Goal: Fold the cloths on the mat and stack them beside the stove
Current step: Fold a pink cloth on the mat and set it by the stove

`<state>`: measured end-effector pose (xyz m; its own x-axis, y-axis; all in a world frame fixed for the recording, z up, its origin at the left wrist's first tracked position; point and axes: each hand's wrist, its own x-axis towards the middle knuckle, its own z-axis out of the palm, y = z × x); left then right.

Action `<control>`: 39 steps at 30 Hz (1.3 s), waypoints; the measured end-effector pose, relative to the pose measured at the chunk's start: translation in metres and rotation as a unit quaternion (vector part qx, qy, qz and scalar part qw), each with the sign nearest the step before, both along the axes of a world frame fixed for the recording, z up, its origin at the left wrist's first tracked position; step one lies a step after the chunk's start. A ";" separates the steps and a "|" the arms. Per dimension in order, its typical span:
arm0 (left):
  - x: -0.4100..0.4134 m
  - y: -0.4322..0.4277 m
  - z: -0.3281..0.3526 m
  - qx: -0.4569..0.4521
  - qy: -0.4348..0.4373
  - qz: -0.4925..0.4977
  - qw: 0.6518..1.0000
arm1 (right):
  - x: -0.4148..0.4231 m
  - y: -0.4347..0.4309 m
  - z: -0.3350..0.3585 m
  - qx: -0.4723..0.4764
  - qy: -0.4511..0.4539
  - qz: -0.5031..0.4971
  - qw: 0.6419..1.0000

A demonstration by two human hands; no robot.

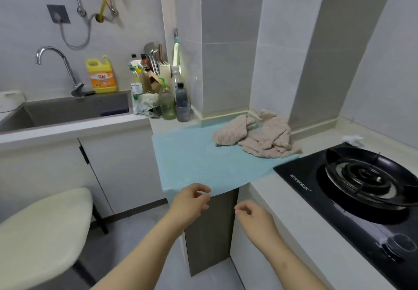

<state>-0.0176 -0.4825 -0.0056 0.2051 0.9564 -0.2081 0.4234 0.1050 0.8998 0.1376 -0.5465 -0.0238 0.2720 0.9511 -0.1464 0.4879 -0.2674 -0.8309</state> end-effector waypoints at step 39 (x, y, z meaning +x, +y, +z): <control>0.017 0.429 -0.072 0.028 0.061 -0.456 0.888 | -0.090 0.342 -0.036 0.043 0.053 -0.448 0.891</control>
<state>-0.0006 -0.0534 -0.0777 0.8780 0.4143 -0.2396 0.4046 -0.3751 0.8340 0.0471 -0.2045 -0.0594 0.9170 0.3685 -0.1530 0.0282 -0.4424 -0.8964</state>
